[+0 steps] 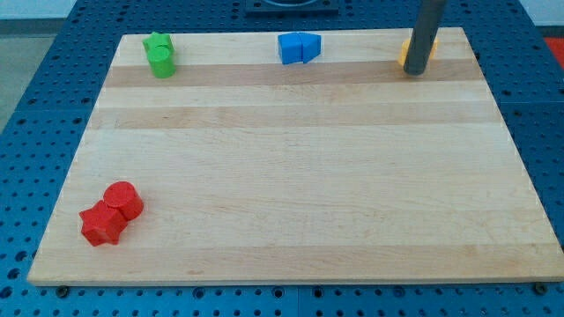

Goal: Place your hand below the cube

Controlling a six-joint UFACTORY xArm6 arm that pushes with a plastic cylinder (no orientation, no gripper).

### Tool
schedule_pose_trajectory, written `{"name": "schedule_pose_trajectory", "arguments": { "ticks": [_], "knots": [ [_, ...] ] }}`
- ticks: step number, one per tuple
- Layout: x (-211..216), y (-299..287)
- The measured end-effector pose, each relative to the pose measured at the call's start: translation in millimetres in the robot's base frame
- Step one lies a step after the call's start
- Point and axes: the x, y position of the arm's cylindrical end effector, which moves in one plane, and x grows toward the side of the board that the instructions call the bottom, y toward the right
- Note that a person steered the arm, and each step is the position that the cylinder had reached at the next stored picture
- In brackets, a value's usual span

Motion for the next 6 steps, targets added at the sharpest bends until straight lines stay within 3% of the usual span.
{"name": "schedule_pose_trajectory", "arguments": {
  "ticks": [3, 6],
  "knots": [
    [26, -148],
    [26, -174]
  ]
}}
